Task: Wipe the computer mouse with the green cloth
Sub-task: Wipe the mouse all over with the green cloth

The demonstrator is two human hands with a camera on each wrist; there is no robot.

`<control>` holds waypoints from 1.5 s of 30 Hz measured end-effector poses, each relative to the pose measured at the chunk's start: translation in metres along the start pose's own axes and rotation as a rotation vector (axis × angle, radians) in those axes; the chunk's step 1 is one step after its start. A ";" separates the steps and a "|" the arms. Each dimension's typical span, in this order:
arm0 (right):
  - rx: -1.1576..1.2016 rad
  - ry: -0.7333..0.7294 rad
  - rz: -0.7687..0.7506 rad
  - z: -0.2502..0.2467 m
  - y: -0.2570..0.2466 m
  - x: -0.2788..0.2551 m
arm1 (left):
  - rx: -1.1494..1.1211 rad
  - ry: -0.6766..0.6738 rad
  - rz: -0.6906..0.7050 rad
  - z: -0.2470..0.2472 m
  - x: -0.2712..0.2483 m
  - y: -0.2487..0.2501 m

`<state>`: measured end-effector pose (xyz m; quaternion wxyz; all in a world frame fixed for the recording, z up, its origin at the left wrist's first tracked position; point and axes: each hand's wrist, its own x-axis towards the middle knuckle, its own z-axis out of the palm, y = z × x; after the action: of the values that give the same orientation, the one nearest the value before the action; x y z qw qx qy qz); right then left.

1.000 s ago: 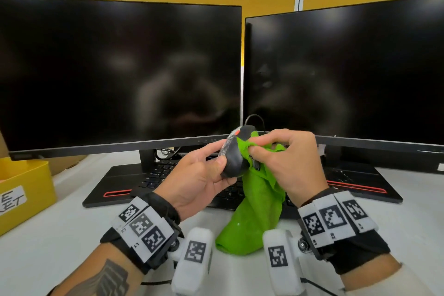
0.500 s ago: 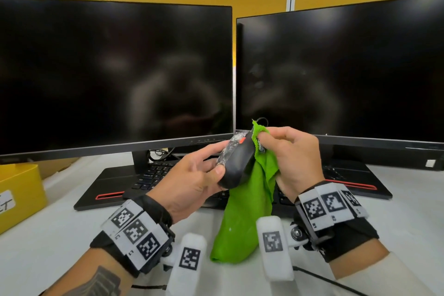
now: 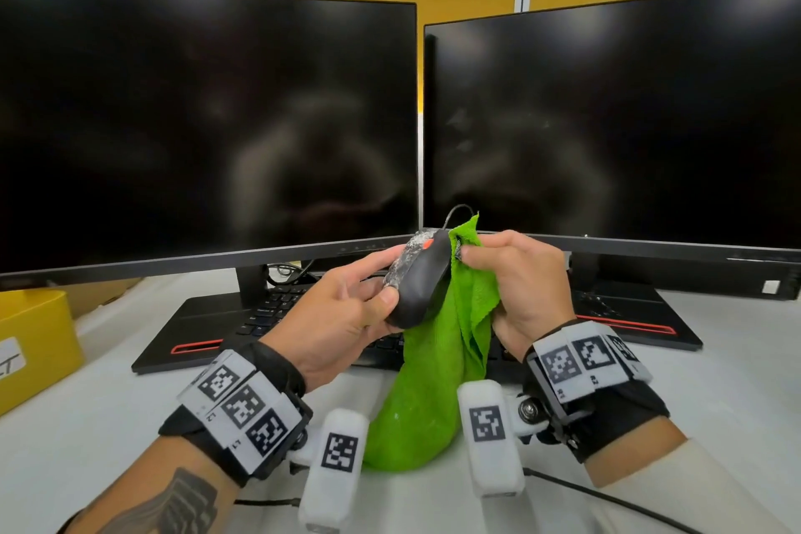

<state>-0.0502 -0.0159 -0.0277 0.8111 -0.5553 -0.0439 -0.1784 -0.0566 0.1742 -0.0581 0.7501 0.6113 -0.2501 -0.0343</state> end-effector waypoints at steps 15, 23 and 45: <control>-0.054 0.003 0.062 0.007 -0.001 -0.003 | -0.054 0.059 0.019 -0.002 0.001 0.004; 0.105 -0.048 0.137 0.007 -0.008 -0.004 | -0.056 0.254 0.010 -0.003 0.000 0.010; 0.120 -0.288 0.215 0.009 -0.006 -0.009 | 0.349 0.225 -0.025 -0.008 0.001 0.005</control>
<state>-0.0597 -0.0071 -0.0211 0.8425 -0.5271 -0.1108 -0.0064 -0.0534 0.1828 -0.0537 0.6554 0.7350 -0.1594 0.0686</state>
